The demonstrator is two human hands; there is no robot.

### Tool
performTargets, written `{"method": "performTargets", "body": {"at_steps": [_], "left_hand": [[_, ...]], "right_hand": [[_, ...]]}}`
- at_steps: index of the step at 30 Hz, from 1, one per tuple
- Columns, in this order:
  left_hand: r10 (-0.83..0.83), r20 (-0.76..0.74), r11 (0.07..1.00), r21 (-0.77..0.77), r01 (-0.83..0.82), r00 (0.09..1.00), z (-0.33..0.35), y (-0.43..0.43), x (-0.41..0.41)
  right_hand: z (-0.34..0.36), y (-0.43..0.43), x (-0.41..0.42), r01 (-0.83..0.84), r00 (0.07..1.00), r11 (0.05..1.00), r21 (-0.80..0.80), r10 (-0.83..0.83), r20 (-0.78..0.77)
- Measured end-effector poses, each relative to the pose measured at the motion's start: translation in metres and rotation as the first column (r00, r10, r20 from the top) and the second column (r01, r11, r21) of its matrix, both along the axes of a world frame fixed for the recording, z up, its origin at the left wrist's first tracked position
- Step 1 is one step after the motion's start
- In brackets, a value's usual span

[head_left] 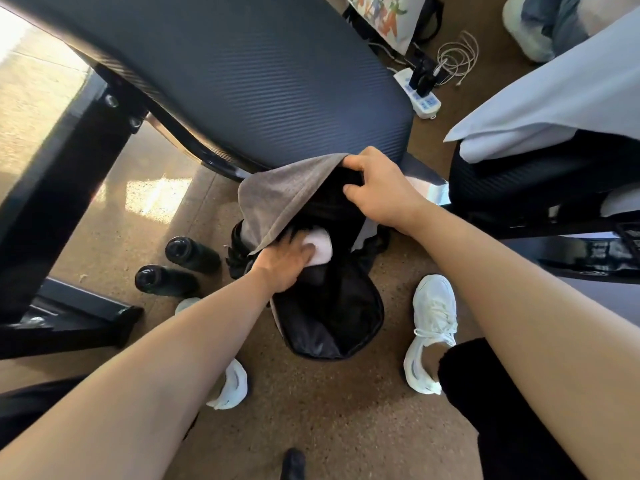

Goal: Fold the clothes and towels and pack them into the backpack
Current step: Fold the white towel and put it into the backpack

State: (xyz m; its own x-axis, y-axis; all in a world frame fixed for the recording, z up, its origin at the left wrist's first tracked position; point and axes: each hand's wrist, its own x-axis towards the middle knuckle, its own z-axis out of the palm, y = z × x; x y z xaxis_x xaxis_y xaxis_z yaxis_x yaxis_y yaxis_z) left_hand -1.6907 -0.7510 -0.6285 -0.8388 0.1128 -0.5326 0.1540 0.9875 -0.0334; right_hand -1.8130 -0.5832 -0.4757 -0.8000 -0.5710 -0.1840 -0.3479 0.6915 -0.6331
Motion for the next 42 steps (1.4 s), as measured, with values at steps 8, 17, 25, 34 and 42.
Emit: {"method": "performTargets", "body": {"at_steps": [8,17,25,34,42], "left_hand": [[0.127,0.001,0.985,-0.121,-0.126,0.992,-0.034,0.017,-0.002],[0.247,0.110,0.968,0.021,-0.251,0.963,-0.022,0.012,0.002],[0.457,0.022,0.805,0.417,-0.423,0.889,0.053,0.046,0.054],[0.692,-0.081,0.490,0.782,-0.385,0.717,0.168,0.088,0.027],[0.599,-0.070,0.388,0.897,-0.212,0.798,0.231,0.188,-0.049]], "right_hand": [[-0.003,-0.001,-0.001,-0.008,1.000,1.000,-0.017,0.009,0.008],[-0.001,-0.001,0.004,-0.024,0.999,1.000,-0.002,0.024,0.037],[0.019,0.016,0.023,-0.057,0.996,0.998,0.010,0.057,0.064],[0.077,0.102,0.048,0.300,0.945,0.927,-0.224,-0.321,-0.059],[0.110,0.212,0.050,0.674,0.314,0.419,-0.609,-0.908,-0.277]]}}
